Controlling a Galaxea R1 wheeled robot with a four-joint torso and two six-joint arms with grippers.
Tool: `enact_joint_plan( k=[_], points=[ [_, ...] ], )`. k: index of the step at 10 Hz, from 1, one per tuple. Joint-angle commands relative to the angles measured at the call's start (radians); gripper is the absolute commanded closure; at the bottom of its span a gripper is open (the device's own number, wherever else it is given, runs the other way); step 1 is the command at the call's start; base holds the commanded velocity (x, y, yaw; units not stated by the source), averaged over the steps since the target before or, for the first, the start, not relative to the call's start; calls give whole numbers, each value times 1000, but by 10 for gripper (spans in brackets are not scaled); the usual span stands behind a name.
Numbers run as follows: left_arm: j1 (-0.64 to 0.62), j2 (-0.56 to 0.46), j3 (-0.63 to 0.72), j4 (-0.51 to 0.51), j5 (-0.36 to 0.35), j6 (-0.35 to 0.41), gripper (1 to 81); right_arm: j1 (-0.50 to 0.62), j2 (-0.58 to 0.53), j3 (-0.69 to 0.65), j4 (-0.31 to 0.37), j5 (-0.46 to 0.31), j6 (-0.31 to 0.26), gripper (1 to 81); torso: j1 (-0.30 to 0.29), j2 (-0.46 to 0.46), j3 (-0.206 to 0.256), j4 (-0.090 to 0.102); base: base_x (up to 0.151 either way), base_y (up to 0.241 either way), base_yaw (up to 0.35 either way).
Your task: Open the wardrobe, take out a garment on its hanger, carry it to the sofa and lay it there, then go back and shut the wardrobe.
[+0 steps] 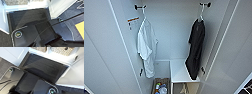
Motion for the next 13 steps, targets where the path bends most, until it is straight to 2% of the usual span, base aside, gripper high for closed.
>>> enact_joint_plan(
  k=[1,3,8,10,11,12,13],
  points=[
    [-40,-5,-3,1,19,3,10,18,16,28,13,0,7,10,0,0,0,0,0,0,0],
    [-41,-4,-3,1,19,3,10,15,18,20,15,12,5,10,0,0,0,0,0,0,0],
    [-42,-4,-3,1,20,3,10,15,18,2,6,12,5,10,-2,-1,0,0,-79,0,0],
    [-41,-5,-3,2,19,3,10,15,44,0,-35,-8,-37,10,-3,-2,1,0,0,0,0],
    [-41,-5,-3,2,22,3,10,24,65,-1,-128,-40,-93,10,-3,-2,1,0,0,0,0],
    [-42,-2,-3,2,23,6,10,68,94,0,-268,-160,-108,10,-3,-2,1,0,0,0,0],
    [-43,0,-3,2,26,6,10,108,116,5,-361,-247,-111,10,-3,-2,1,0,0,0,0]
  ],
)
